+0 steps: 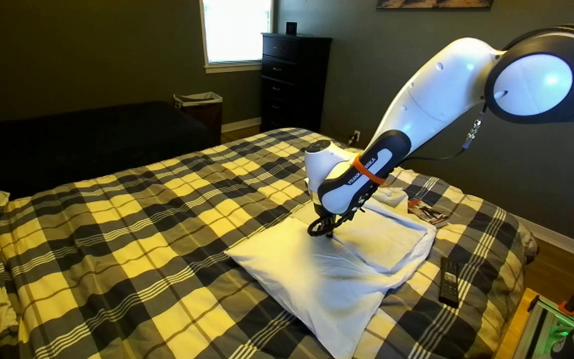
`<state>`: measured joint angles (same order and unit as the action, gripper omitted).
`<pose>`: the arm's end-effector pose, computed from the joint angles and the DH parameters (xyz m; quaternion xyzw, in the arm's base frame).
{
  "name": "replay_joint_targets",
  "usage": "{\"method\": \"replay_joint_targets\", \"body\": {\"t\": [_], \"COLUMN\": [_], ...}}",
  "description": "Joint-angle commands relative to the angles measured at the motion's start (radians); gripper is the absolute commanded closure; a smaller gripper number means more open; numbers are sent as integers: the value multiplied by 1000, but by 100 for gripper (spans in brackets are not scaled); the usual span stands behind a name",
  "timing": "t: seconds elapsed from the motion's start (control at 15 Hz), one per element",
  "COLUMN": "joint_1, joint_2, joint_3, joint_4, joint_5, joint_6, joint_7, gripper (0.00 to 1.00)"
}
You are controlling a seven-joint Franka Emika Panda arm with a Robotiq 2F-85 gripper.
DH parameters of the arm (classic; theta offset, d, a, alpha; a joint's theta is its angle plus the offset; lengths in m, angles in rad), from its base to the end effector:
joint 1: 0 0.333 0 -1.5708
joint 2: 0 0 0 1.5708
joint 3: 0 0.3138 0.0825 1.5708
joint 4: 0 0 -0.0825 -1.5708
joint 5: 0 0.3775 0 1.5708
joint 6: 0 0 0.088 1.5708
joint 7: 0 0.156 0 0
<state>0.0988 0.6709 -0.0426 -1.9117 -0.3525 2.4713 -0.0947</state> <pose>0.6013 0.0232 0.0879 0.9670 0.2205 -0.0581 0.1133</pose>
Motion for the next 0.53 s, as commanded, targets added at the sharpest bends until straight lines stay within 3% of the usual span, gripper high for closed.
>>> {"method": "replay_joint_targets", "body": {"t": [0.0, 0.47], "joint_1": [-45, -74], "joint_2": [-35, -85], "joint_3": [58, 129], "joint_4": [-30, -65], "joint_5": [44, 89], "joint_6": [-10, -16], "joint_7": [-106, -245], "gripper": [100, 100]}}
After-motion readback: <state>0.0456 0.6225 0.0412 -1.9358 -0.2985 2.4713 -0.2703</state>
